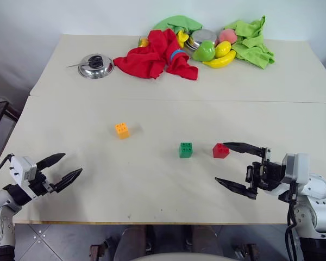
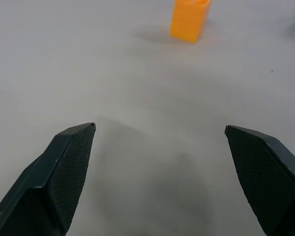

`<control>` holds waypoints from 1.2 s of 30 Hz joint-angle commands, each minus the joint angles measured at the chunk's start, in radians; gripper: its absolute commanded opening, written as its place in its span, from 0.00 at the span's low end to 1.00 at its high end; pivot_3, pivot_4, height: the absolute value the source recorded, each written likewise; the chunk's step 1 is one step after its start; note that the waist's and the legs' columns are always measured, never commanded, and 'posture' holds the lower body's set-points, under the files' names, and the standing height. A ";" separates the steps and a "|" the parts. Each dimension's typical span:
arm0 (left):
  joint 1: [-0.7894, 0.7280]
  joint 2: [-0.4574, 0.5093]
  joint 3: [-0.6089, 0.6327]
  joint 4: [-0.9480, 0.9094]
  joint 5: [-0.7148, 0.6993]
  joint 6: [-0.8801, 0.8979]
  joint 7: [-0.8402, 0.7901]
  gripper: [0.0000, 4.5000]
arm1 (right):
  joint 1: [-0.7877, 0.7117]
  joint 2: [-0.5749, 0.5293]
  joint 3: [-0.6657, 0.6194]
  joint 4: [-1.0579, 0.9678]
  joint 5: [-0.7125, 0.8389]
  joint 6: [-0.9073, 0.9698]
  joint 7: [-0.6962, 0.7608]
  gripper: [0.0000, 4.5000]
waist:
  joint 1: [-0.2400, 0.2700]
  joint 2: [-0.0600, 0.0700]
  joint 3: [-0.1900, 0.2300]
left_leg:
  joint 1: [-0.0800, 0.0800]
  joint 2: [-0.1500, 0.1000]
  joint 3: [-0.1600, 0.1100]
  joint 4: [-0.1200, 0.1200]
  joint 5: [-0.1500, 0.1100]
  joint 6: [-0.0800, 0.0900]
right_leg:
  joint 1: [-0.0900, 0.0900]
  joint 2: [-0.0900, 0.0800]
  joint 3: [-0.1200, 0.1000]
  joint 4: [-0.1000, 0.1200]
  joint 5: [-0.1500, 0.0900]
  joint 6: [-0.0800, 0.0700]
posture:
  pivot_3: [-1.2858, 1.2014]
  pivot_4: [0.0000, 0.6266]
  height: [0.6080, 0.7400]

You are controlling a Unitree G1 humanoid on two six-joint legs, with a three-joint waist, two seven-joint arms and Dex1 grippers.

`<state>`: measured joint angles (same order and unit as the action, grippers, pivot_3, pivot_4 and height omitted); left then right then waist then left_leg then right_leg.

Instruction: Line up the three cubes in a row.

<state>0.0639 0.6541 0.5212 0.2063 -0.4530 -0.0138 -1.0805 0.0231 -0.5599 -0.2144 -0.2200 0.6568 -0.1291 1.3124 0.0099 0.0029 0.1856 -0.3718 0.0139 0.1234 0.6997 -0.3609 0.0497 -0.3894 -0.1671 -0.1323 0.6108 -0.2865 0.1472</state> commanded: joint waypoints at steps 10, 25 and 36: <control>-0.430 -0.025 -0.303 0.235 0.145 -0.081 0.002 1.00 | 0.026 -0.066 -0.098 0.085 -0.005 -0.045 0.023 1.00 | 0.001 -0.001 0.000 | 0.000 -0.001 0.002 0.000 0.000 0.000 | -0.001 0.002 0.000 0.001 0.000 0.000 | 0.52 0.24 1.00; -0.729 -0.058 -0.410 0.629 0.226 -0.246 -0.109 0.66 | 0.101 -0.047 -0.103 0.002 -0.025 -0.051 -0.056 1.00 | -0.012 -0.001 0.000 | -0.001 -0.001 0.004 -0.001 0.000 0.001 | -0.002 0.002 0.000 0.000 0.000 0.000 | 0.52 0.24 1.00; -0.760 -0.143 -0.504 0.446 0.185 -0.185 -0.325 0.33 | 0.193 -0.071 -0.181 0.017 -0.024 -0.070 -0.054 1.00 | 0.002 -0.001 0.000 | -0.002 -0.002 0.002 0.000 0.001 0.001 | -0.001 0.002 0.000 0.000 0.000 0.001 | 0.52 0.24 1.00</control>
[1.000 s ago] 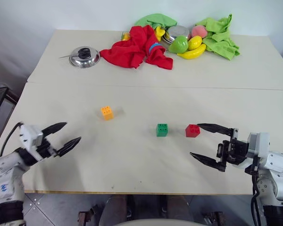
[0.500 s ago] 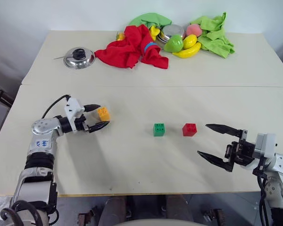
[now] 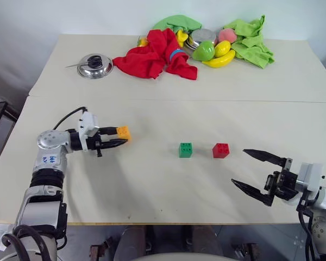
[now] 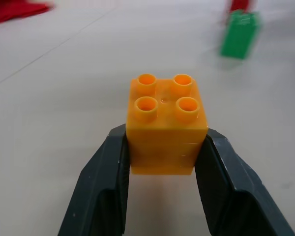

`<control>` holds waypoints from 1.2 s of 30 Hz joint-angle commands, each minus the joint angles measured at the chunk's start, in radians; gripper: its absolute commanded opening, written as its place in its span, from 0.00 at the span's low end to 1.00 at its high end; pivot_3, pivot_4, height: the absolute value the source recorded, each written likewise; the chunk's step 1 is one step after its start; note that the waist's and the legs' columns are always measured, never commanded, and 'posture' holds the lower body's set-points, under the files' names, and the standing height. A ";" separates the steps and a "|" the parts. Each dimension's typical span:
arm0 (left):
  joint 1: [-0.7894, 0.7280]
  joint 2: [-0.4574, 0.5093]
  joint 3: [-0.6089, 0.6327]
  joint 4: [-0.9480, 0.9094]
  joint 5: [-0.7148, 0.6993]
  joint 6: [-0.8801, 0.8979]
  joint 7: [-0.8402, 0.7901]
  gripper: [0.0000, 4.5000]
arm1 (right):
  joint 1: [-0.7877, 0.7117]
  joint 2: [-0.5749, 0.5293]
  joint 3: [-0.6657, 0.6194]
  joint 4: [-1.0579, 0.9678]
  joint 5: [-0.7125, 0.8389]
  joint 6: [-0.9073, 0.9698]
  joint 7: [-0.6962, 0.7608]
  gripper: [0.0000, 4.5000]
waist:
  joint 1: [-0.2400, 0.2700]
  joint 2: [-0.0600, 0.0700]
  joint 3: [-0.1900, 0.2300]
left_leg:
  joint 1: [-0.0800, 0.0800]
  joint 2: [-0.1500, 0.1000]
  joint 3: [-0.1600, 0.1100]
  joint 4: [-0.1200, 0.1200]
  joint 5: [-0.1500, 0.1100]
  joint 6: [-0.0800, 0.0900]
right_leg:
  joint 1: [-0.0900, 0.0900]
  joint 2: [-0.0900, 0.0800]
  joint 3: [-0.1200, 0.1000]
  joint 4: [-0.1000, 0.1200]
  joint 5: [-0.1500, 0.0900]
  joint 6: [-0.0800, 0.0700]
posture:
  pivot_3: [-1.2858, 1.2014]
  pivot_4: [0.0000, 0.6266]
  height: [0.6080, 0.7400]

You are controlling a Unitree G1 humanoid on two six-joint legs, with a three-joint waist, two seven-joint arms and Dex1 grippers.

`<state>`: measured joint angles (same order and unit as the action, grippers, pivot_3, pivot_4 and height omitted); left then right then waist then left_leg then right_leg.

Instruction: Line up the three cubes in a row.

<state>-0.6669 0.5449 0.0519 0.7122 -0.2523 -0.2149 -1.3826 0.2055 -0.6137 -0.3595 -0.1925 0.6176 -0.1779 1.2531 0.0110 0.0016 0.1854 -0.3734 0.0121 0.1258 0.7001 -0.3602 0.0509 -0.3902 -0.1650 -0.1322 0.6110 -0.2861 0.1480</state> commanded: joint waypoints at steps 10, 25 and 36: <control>-0.110 -0.089 -0.134 0.139 0.107 -0.116 -0.030 0.33 | 0.068 -0.030 -0.089 0.021 0.019 -0.036 0.037 1.00 | -0.012 0.000 0.000 | 0.000 0.000 0.001 0.000 0.000 0.000 | 0.000 0.001 0.000 -0.001 0.000 0.000 | 0.52 0.24 1.00; -0.080 -0.081 -0.138 0.122 0.100 -0.104 -0.072 0.55 | 0.053 -0.030 -0.078 0.086 -0.005 -0.055 0.066 1.00 | -0.012 0.000 0.000 | 0.000 0.001 0.000 0.000 0.000 0.000 | 0.000 0.001 0.000 -0.001 0.000 0.000 | 0.52 0.24 1.00; 0.077 0.068 0.005 -0.122 -0.061 0.036 -0.112 0.99 | 0.037 -0.062 -0.102 0.104 0.017 -0.049 0.099 1.00 | -0.020 0.000 0.000 | 0.000 0.002 0.000 0.000 0.000 0.000 | -0.001 0.001 0.000 0.000 0.000 0.000 | 0.52 0.24 1.00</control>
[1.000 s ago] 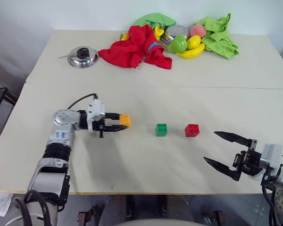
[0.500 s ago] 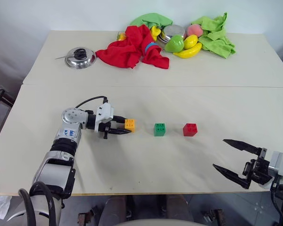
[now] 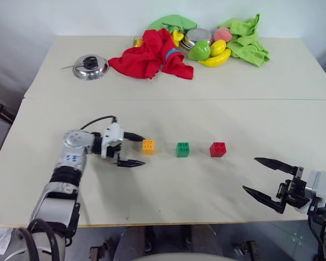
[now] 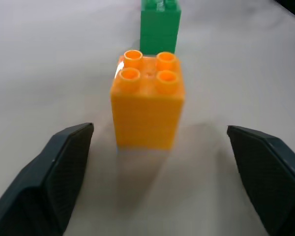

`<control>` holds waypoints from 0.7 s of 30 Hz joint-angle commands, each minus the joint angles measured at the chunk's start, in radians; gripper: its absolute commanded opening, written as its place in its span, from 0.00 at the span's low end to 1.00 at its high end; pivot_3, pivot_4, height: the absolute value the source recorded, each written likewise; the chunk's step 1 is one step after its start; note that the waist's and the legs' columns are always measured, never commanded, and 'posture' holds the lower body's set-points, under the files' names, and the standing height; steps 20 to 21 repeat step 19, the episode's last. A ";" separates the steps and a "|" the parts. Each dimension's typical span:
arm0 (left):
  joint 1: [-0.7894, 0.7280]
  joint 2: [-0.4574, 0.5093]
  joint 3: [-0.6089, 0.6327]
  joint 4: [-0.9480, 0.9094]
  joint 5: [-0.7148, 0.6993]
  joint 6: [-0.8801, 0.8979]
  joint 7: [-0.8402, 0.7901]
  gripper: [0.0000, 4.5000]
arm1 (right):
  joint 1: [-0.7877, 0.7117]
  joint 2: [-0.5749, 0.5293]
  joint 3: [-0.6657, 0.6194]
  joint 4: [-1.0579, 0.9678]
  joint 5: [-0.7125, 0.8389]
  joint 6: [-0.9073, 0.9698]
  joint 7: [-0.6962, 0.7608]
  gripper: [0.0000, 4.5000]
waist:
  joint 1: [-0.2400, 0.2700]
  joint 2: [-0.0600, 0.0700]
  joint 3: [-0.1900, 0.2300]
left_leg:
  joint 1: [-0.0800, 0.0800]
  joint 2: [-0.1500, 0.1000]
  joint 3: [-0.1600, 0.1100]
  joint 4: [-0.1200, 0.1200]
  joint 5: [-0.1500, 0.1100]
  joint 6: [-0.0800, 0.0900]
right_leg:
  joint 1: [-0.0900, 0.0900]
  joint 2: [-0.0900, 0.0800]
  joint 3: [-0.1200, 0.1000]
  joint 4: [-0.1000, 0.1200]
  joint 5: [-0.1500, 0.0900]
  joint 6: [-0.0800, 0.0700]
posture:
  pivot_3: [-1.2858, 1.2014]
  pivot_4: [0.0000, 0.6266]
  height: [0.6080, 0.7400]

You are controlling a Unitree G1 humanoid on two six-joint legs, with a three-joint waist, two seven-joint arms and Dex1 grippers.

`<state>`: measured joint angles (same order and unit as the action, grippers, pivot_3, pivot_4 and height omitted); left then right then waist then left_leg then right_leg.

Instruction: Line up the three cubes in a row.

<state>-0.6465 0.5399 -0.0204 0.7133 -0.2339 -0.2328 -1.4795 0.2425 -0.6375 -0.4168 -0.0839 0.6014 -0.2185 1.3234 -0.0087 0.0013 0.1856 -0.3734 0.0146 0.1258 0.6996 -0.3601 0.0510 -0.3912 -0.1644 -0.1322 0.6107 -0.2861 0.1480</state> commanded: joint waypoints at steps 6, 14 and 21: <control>0.308 0.208 0.264 -0.421 -0.232 0.300 0.104 0.99 | -0.054 -0.087 -0.072 0.045 0.083 0.006 0.088 1.00 | 0.000 0.000 0.000 | 0.001 0.000 -0.001 0.000 0.000 0.000 | 0.001 -0.001 0.000 0.000 0.000 0.000 | 0.52 0.24 1.00; 0.578 0.206 0.429 -0.636 -0.255 0.289 0.264 0.99 | -0.125 -0.049 -0.027 -0.017 0.127 0.072 0.069 1.00 | 0.007 0.001 0.000 | 0.002 0.000 -0.006 0.000 -0.001 -0.001 | 0.005 -0.004 -0.001 -0.002 0.000 -0.001 | 0.52 0.24 1.00; 0.618 0.171 0.429 -0.565 -0.219 0.168 0.288 0.99 | -0.159 -0.069 -0.004 0.042 0.100 0.056 0.129 1.00 | 0.006 0.002 0.000 | 0.002 -0.001 -0.005 -0.001 -0.001 -0.002 | 0.005 -0.003 -0.002 -0.003 0.000 -0.001 | 0.52 0.24 1.00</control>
